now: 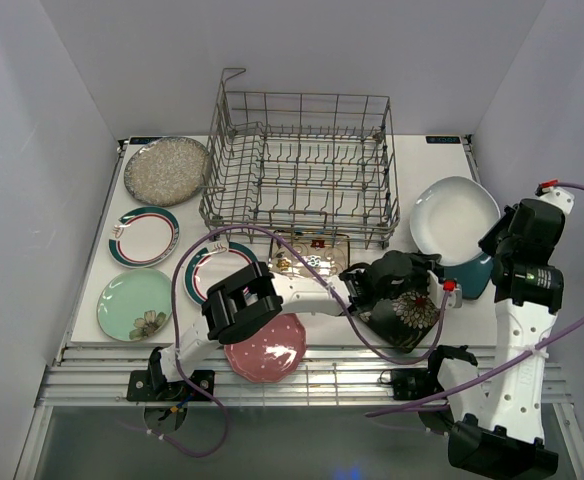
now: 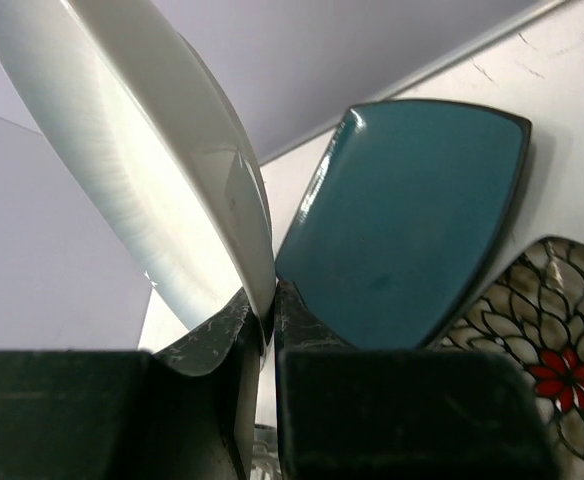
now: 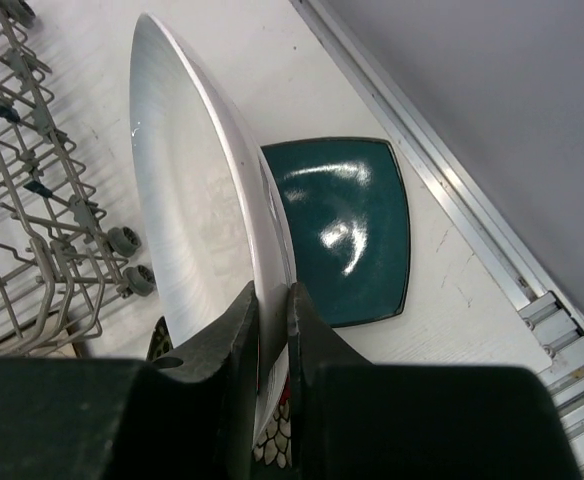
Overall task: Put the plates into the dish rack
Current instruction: Pick up the plate from the corner of the board.
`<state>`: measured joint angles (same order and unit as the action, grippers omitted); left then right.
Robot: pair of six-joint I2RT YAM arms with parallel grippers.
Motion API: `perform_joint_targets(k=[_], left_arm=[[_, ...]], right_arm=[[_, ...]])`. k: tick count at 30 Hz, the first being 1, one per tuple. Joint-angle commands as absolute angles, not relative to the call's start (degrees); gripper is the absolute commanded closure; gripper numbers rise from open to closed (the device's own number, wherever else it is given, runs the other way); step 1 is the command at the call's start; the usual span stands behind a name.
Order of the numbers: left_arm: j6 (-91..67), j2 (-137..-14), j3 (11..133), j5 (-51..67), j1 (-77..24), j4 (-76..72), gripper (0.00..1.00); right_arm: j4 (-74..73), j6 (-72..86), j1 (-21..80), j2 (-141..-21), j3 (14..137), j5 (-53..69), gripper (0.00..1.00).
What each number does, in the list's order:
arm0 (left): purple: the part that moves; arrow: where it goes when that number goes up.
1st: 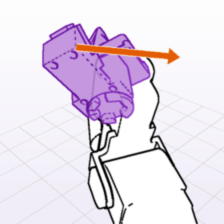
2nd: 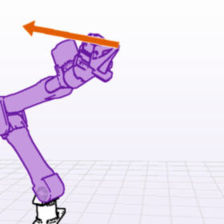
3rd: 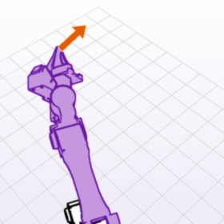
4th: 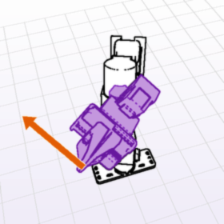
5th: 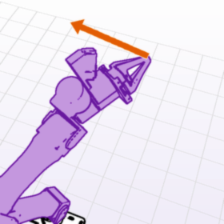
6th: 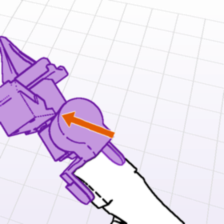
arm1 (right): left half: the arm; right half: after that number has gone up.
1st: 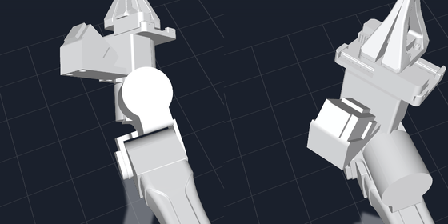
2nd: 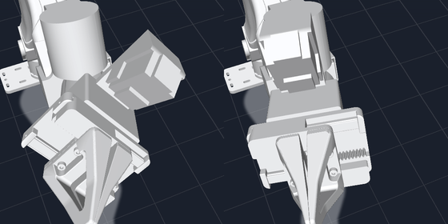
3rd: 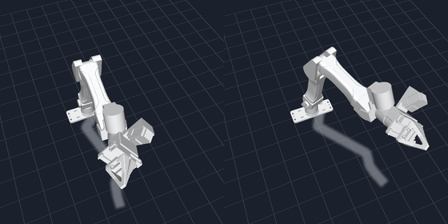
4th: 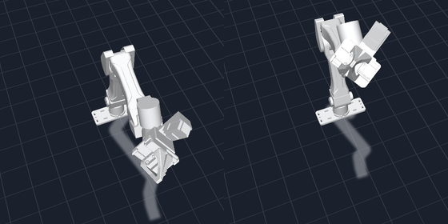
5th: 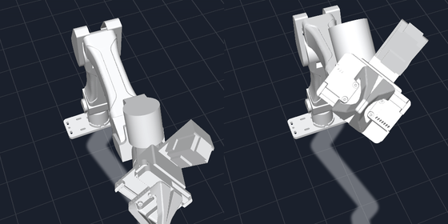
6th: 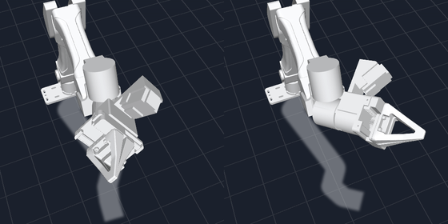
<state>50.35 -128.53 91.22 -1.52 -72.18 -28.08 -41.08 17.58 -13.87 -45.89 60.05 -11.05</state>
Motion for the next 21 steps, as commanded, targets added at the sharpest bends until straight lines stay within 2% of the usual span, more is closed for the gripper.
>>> perform_joint_targets(k=[1,21], left_arm=[[50.36,-128.41,95.35,0.88,-73.56,-28.65,1.00],[56.42,-127.62,103.18,-1.58,-73.39,-28.48,1.00]], right_arm=[[-28.91,21.45,-13.54,-44.12,68.73,-5.63,0.92],[-29.53,19.25,-13.53,-47.55,80.24,5.62,0.92]])
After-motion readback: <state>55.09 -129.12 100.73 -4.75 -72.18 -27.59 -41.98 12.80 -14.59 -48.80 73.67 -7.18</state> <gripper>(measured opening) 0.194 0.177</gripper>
